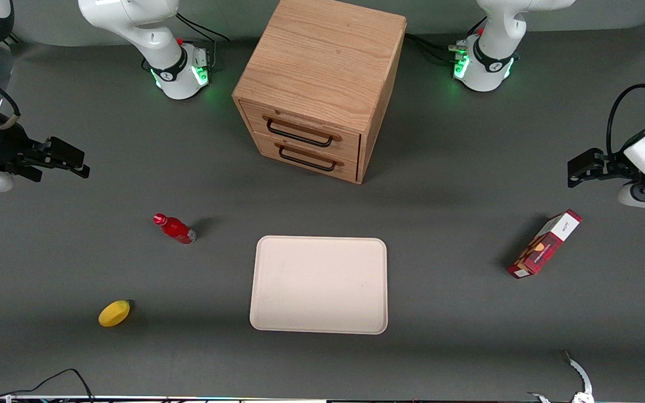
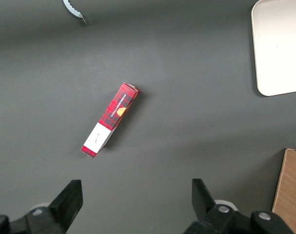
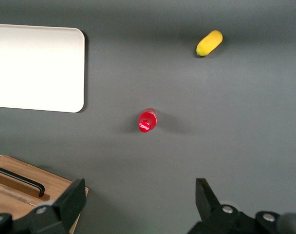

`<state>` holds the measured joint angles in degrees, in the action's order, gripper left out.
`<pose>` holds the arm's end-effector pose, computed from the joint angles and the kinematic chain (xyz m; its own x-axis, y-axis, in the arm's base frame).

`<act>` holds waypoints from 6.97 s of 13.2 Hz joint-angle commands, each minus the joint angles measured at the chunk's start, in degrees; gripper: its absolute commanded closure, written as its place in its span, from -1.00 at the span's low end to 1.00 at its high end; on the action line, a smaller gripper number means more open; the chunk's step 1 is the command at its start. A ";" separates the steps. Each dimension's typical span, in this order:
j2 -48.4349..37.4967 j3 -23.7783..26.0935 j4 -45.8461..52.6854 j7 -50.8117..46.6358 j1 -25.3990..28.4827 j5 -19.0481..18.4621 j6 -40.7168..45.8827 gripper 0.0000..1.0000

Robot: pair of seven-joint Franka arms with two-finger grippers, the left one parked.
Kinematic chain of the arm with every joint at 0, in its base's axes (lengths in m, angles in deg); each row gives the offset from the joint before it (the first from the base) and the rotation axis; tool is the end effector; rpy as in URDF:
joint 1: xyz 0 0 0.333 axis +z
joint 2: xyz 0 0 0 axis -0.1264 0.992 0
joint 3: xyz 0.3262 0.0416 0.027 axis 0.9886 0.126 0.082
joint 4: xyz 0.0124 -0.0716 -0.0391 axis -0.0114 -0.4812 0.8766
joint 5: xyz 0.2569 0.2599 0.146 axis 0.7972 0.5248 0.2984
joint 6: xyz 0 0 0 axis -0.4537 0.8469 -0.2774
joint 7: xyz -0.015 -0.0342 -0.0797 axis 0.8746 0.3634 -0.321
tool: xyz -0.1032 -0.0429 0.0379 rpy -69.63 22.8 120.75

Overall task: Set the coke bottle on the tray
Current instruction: 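Move the right gripper down toward the red Coca-Cola bottle, then close the right gripper around the bottle's neck, then lift the held bottle up off the table with the right gripper, then carry the bottle over the white tray with the right gripper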

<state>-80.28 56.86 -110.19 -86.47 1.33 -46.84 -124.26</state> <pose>0.5764 0.0477 0.6413 1.0000 0.0083 -0.0032 0.0081 -0.9990 -0.0441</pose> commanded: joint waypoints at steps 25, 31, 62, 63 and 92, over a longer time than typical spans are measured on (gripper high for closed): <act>2.29 1.55 -31.48 -3.00 3.71 -1.19 -35.14 -1.00; 1.04 1.73 -40.66 -1.95 3.53 -3.12 -41.40 -0.99; 4.47 1.82 -38.38 3.32 2.39 -4.89 -42.64 1.00; 4.38 1.82 -38.38 3.24 2.48 -4.89 -42.55 1.00; 32.14 1.73 26.66 -3.53 12.23 3.28 -8.95 1.00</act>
<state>-51.07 59.08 -87.17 -89.57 13.77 -46.80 -130.67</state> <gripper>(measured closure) 0.683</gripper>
